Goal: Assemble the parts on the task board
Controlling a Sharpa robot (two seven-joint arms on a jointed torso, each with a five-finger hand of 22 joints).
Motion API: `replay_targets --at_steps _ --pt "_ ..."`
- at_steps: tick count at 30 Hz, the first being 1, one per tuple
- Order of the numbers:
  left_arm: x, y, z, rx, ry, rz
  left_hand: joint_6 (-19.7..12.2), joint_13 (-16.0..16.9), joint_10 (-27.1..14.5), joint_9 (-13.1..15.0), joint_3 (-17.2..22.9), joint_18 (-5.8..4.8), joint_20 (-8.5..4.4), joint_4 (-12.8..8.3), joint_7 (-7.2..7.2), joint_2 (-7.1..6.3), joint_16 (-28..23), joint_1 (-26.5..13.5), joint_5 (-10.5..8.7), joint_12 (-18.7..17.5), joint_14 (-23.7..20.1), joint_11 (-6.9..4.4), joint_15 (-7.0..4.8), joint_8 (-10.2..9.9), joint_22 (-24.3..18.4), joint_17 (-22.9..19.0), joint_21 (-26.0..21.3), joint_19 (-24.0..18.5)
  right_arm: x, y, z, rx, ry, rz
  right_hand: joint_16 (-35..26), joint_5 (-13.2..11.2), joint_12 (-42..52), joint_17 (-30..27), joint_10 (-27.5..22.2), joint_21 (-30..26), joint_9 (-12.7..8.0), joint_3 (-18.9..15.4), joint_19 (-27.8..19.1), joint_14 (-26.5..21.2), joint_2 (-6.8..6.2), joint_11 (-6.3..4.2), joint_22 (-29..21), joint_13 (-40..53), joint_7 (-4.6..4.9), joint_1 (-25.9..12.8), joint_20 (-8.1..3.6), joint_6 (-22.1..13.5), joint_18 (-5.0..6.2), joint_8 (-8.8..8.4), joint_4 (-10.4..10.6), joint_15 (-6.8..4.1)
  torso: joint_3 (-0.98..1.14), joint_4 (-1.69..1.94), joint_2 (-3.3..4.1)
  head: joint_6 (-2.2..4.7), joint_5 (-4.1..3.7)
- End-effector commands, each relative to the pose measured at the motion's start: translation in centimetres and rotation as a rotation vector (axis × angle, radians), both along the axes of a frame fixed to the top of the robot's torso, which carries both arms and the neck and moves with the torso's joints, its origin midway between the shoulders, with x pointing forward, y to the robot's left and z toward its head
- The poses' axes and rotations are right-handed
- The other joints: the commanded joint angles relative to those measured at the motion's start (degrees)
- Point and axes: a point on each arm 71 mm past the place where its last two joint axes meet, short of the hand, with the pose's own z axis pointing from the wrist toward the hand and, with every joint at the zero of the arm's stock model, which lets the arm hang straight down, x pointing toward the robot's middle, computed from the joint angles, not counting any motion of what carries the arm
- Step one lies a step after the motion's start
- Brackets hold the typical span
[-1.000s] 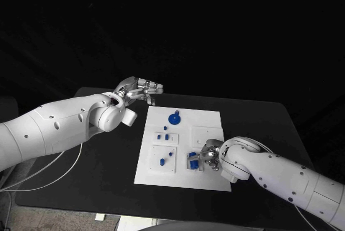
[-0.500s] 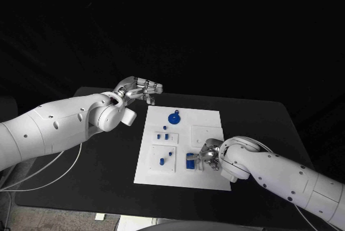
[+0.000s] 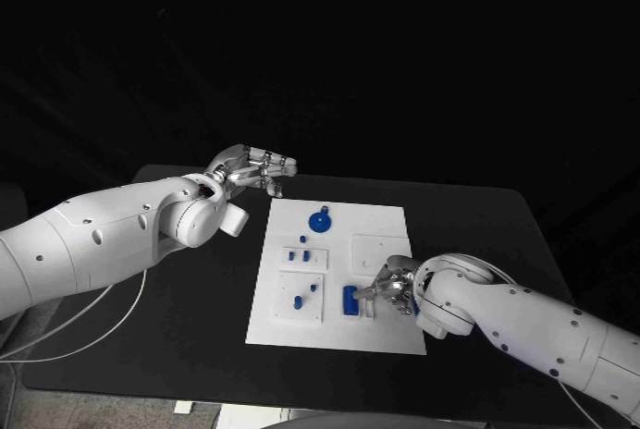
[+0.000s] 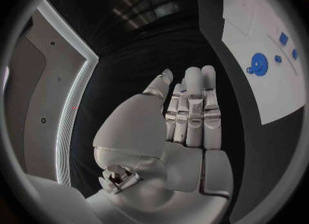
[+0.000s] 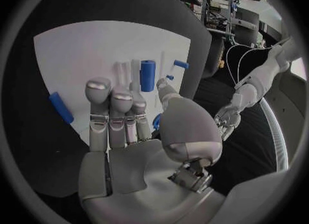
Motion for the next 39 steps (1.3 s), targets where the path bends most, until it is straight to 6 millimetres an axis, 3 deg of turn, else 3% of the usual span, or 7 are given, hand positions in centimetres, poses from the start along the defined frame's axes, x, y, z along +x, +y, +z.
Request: replay_targets --at_steps 1,8,14,23,32,39 --pt "0.0 -0.1 0.1 -0.006 -0.001 -0.011 -0.55 -0.02 -0.33 0.07 -0.09 -0.46 0.14 0.39 -0.02 0.23 -0.20 0.27 0.38 0.03 0.10 0.10 0.17 -0.11 0.07 0.03 -0.37 0.26 0.2 -0.6 1.0 0.049 -0.059 -0.015 -0.02 0.25 0.35 0.14 0.61 0.43 0.09 -0.12 3.15 0.18 0.42 -0.15 0.12 0.20 0.02 0.46 -0.18 0.71 0.53 0.29 -0.68 -0.20 0.05 -0.12 -0.02 0.16 -0.49" --pt "0.0 -0.1 0.1 -0.005 -0.001 -0.010 -0.55 -0.02 -0.33 0.07 -0.09 -0.46 0.14 0.39 -0.02 0.23 -0.20 0.27 0.38 0.03 0.10 0.10 0.17 -0.11 0.07 0.03 -0.37 0.26 0.5 -4.7 2.3 0.002 -0.068 -0.052 0.86 1.09 1.31 0.69 1.27 1.72 -0.36 -0.10 3.17 0.26 2.14 -0.27 0.58 1.00 -0.19 1.50 -0.25 1.39 0.13 0.22 -3.81 -0.25 0.05 -0.19 -0.01 0.45 -2.04" --pt "-0.1 0.0 0.0 -0.004 0.000 -0.008 -0.55 -0.02 -0.33 0.07 -0.09 -0.46 0.14 0.39 -0.02 0.23 -0.20 0.27 0.38 0.03 0.10 0.10 0.17 -0.11 0.07 0.03 -0.37 0.26 0.6 -8.0 2.4 -0.077 -0.035 -0.088 1.25 0.71 1.46 0.87 1.45 2.04 -0.75 1.62 3.17 0.29 1.61 -0.34 0.78 1.22 -0.26 1.00 -0.26 1.77 -0.04 0.27 -4.19 -0.23 0.14 -0.15 0.03 0.38 -3.00" --pt "-0.1 0.0 0.0 -0.004 0.001 -0.009 -0.55 -0.02 -0.33 0.07 -0.09 -0.46 0.14 0.39 -0.02 0.23 -0.20 0.27 0.38 0.03 0.10 0.10 0.17 -0.11 0.07 0.03 -0.37 0.26 1.0 -10.7 1.8 -0.180 -0.012 -0.122 1.26 0.03 1.09 0.75 1.35 1.95 -1.03 2.58 3.15 0.26 1.08 -0.31 0.84 1.04 -0.23 0.52 -0.19 1.78 -0.10 0.26 -4.02 -0.14 0.01 -0.02 0.02 0.32 -4.03" --pt "-0.1 0.0 0.0 -0.004 0.002 -0.010 -0.55 -0.02 -0.33 0.07 -0.09 -0.46 0.14 0.39 -0.02 0.23 -0.20 0.27 0.38 0.03 0.10 0.10 0.17 -0.11 0.07 0.03 -0.37 0.26 1.2 -11.3 0.5 -0.220 0.034 -0.129 1.03 -2.26 0.60 0.51 1.01 1.51 -0.84 4.20 3.13 0.21 -1.10 -0.21 0.80 0.73 -0.10 0.02 -0.10 1.45 -0.05 0.27 -0.88 -0.05 -0.18 0.23 -0.04 -0.04 -4.23" --pt "-0.1 -0.1 -0.1 -0.004 0.003 -0.012 -0.49 -0.02 -0.28 0.07 -0.06 -0.46 0.14 0.57 -0.04 0.23 -0.15 0.27 0.32 0.10 0.11 0.07 0.17 -0.05 0.14 0.04 -0.39 0.31 0.8 -10.9 -0.8 -0.226 0.088 -0.103 0.90 -2.97 0.31 0.51 0.79 1.14 -0.70 5.00 3.09 0.16 -3.85 -0.11 0.84 0.56 0.04 -0.47 -0.09 0.78 -0.08 0.26 2.80 -0.02 -0.30 0.21 -0.08 -0.25 -3.99"
